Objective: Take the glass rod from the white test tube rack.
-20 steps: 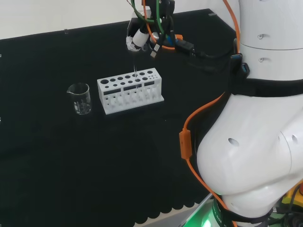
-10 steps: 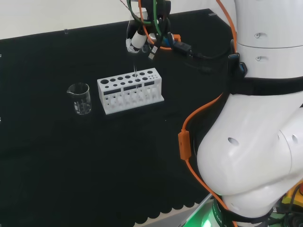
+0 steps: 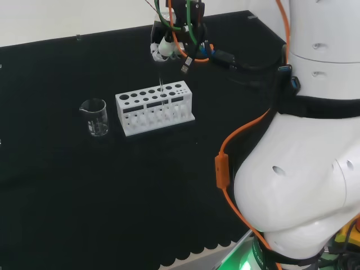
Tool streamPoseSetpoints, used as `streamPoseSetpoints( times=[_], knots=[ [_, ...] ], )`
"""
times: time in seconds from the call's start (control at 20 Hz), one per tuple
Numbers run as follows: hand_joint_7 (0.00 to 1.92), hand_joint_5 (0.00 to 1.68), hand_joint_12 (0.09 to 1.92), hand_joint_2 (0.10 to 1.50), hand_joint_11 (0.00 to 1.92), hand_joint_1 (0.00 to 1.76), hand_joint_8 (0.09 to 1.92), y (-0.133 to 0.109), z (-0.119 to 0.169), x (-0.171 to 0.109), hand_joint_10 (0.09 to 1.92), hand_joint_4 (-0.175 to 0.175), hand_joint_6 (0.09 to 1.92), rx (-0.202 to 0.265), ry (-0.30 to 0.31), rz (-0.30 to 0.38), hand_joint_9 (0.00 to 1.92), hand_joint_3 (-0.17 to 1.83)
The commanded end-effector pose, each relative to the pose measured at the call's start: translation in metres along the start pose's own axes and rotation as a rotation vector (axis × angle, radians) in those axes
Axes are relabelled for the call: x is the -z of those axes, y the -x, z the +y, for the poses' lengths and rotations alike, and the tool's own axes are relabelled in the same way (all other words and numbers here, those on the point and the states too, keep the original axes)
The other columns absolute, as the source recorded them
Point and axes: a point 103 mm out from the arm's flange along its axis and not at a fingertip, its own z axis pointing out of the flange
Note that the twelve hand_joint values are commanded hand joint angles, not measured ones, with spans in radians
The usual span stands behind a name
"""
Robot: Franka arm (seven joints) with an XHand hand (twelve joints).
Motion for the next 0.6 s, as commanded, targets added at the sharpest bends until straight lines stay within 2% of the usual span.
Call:
streamPoseSetpoints(
  times=[0.05,0.2,0.6],
  knots=[
    [1.17,0.95,0.61,0.82,1.63,1.29,1.05,-0.013,-0.007,0.017,0.48,-0.175,0.92,0.013,0.142,-0.048,1.71,0.53],
    [1.16,0.95,0.62,0.85,1.63,1.29,1.07,-0.014,-0.013,0.019,0.52,-0.175,0.89,0.015,0.162,-0.055,1.71,0.49],
    [1.15,0.96,0.63,0.86,1.64,1.29,1.08,-0.020,-0.031,0.051,0.54,-0.175,0.87,-0.021,0.170,-0.069,1.73,0.47]
  ],
)
